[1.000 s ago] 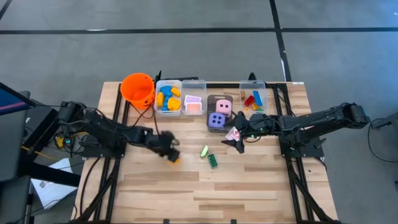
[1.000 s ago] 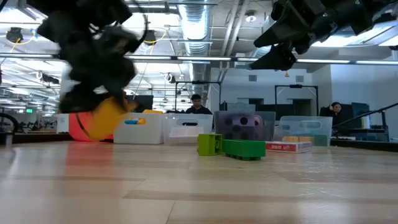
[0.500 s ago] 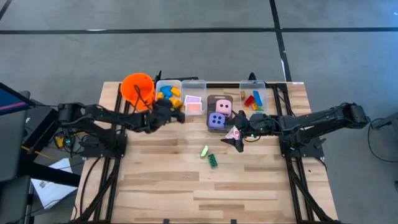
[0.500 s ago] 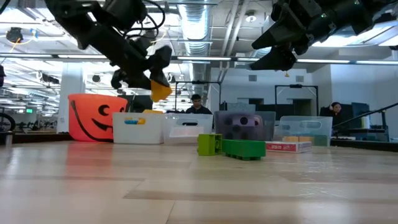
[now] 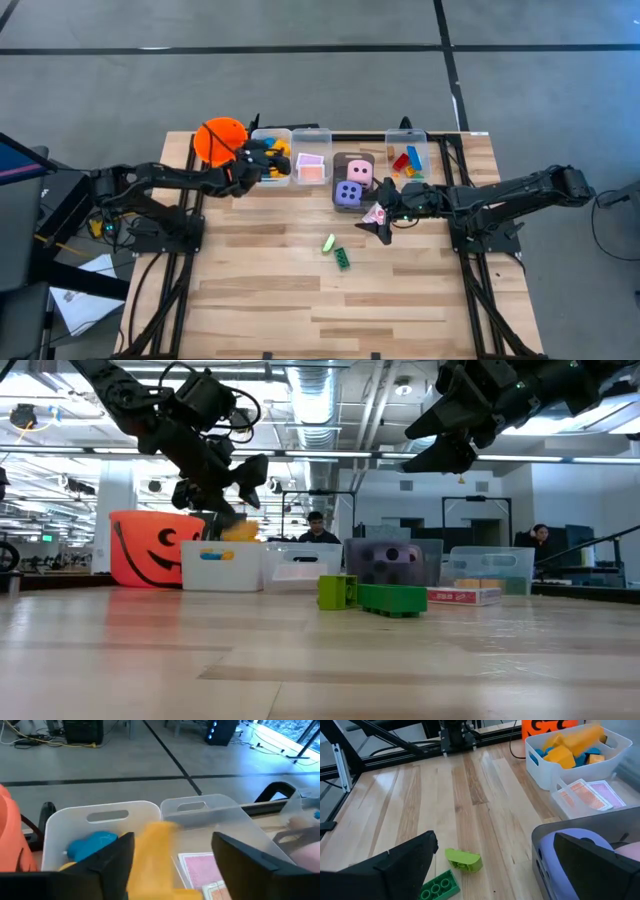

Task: Pick & Place Toys
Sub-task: Put the big yellow game piece into the white bin, then put the light green game piece into the right transparent bin

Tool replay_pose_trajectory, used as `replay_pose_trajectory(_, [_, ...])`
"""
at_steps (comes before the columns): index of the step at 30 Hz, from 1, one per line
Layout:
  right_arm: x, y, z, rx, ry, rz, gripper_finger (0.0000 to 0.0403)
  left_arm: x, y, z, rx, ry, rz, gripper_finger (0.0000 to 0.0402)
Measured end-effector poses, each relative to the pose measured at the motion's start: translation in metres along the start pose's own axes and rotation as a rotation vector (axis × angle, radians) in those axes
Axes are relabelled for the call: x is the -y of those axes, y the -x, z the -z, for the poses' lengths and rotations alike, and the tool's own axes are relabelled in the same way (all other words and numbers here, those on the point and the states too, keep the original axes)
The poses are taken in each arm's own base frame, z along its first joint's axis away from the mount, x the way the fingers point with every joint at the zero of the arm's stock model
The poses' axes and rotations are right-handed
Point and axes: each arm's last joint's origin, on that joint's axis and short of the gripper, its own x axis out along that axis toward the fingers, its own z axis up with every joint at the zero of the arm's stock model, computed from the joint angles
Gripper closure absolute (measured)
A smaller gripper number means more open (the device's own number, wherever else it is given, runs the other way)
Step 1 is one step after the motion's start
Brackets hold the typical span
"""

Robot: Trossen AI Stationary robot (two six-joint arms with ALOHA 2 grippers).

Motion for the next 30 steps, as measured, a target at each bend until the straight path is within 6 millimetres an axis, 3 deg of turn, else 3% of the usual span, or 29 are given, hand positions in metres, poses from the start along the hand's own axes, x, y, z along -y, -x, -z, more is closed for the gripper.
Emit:
replay_pose_trajectory(4, [0.000,0.000,0.000,-0.003,-0.023,0.000,0.0003,0.001,0.001,0.001,-0.010,-0.001,0.018,0.0103])
replay_pose_trajectory(6, [0.000,0.000,0.002,-0.020,-0.067,0.001,0.0003,0.004,0.001,0.002,-0.058,-0.026,0.105,0.0085])
replay_pose_trajectory(12, [0.001,0.000,0.007,-0.072,-0.099,0.015,0.0003,0.027,0.013,0.003,-0.208,-0.082,0.648,0.0057])
replay_pose_trajectory(17, [0.001,0.000,0.006,-0.068,-0.095,0.014,0.0003,0.056,0.049,0.016,-0.198,-0.202,0.899,0.0056])
replay_pose_trajectory(24, [0.001,0.000,0.004,-0.044,-0.074,0.007,0.0003,0.082,0.106,0.050,-0.082,-0.345,0.801,0.0055])
replay_pose_trajectory(30, [0.002,0.000,0.004,-0.035,-0.063,0.044,0.0003,0.096,0.136,0.086,-0.043,-0.391,0.667,0.0055])
